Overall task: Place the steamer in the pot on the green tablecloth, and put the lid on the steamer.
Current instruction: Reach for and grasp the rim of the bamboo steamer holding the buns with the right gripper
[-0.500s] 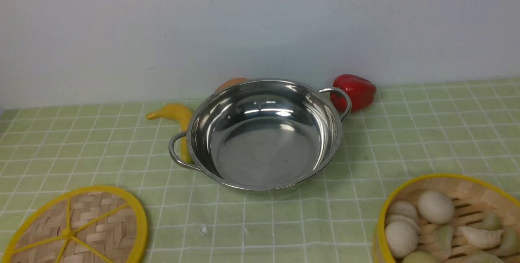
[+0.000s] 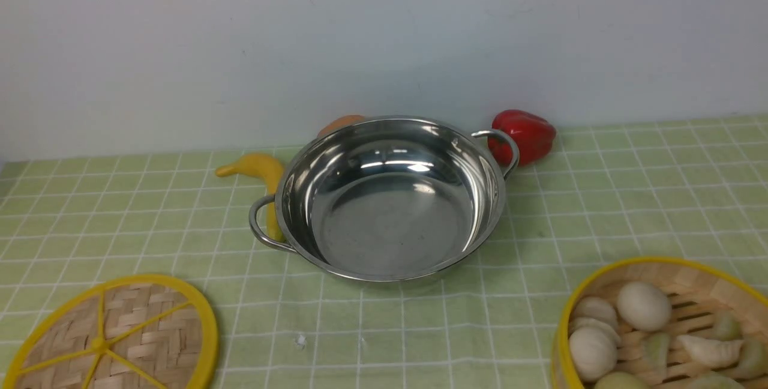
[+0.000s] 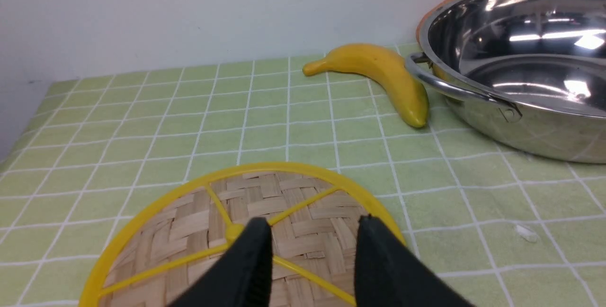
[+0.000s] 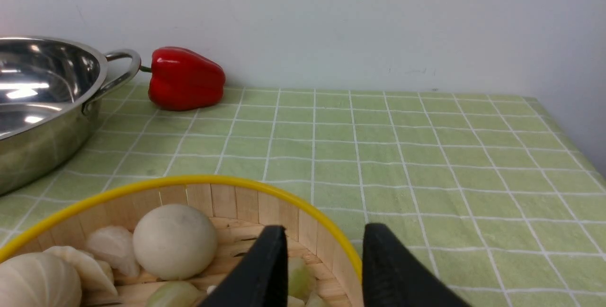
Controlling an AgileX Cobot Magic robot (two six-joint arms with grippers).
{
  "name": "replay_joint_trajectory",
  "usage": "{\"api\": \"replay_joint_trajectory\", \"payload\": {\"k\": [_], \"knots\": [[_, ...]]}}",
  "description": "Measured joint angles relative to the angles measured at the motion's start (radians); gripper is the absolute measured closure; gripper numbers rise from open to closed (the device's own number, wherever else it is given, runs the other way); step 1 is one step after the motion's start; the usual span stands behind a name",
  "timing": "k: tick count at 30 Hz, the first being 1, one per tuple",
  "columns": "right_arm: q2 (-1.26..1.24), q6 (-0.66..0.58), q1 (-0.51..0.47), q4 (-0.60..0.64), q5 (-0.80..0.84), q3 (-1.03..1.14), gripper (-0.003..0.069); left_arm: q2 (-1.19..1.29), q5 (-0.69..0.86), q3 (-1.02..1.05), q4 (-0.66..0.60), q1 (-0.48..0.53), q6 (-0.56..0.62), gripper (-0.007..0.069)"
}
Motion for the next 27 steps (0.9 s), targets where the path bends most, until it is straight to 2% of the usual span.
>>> {"api": "replay_joint_trajectory", "payload": {"k": [13,16,19,21,23,27], "knots": [[0.0,0.0,0.0,0.002,0.0,0.0,0.041,0.0,0.0,0.0,0.0,0.0,0.0,0.0381],[0.0,0.017,0.0,0.058,-0.023,0.0,0.041,0.0,0.0,0.0,0.0,0.0,0.0,0.0381],[-0.001,0.086,0.003,0.262,-0.214,-0.002,0.041,0.0,0.0,0.0,0.0,0.0,0.0,0.0381],[-0.001,0.108,0.008,0.36,-0.248,-0.033,0.041,0.0,0.0,0.0,0.0,0.0,0.0,0.0381],[-0.002,0.105,0.018,0.407,-0.235,-0.107,0.041,0.0,0.0,0.0,0.0,0.0,0.0,0.0381],[-0.005,0.031,0.036,0.425,-0.052,-0.28,0.041,0.0,0.0,0.0,0.0,0.0,0.0,0.0381]]}}
